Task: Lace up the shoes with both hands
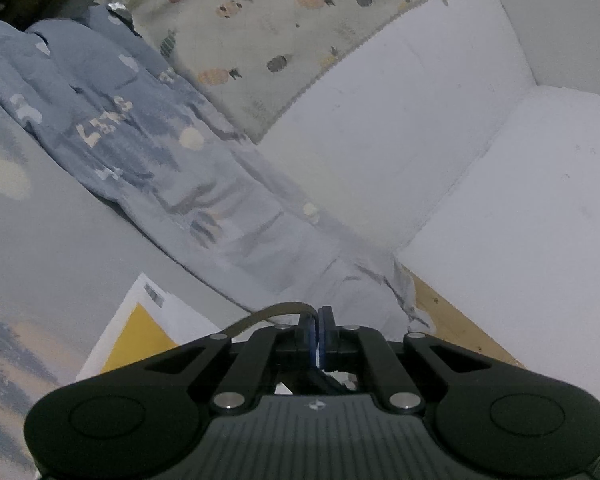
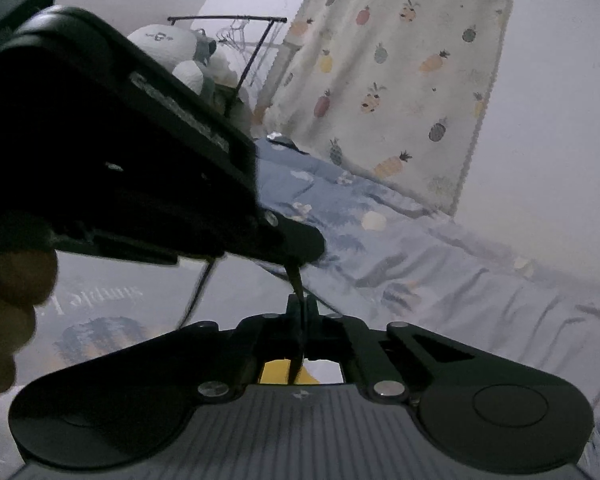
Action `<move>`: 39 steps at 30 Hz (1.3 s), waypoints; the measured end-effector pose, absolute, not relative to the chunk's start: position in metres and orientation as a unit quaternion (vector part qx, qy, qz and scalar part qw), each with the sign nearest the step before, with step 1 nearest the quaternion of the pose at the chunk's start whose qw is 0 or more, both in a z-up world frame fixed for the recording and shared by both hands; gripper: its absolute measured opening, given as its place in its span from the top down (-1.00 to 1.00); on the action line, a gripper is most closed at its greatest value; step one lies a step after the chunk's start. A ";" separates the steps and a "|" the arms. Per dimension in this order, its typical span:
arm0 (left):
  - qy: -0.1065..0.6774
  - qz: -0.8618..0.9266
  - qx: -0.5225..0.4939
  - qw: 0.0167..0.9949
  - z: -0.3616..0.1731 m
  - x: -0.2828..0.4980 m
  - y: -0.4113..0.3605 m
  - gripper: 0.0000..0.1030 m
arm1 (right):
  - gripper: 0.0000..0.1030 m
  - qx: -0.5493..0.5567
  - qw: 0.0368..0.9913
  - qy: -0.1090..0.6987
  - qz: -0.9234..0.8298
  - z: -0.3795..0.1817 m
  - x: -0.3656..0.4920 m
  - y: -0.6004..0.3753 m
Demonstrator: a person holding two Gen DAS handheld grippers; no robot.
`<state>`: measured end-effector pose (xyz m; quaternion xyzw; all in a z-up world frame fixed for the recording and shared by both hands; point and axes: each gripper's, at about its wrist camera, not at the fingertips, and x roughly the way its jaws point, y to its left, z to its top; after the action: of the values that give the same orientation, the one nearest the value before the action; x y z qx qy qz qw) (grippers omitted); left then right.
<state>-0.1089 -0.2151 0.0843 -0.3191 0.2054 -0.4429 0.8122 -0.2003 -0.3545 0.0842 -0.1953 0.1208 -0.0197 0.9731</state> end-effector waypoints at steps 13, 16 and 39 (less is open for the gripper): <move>0.158 -0.333 -0.372 0.852 0.083 -0.097 -0.175 1.00 | 1.00 -0.170 0.960 0.205 -0.085 0.078 -0.173 -0.403; 0.168 -0.322 -0.364 0.858 0.081 -0.093 -0.175 1.00 | 1.00 -0.163 0.962 0.204 -0.078 0.077 -0.177 -0.402; 0.170 -0.279 -0.314 0.891 0.089 -0.093 -0.170 1.00 | 0.34 -0.158 0.972 0.171 0.014 0.083 -0.199 -0.365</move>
<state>-0.0927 -0.1696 0.0892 -0.3140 0.1699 -0.2793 0.8914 -0.1992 -0.3649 0.0834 -0.1580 0.1708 0.0139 0.9724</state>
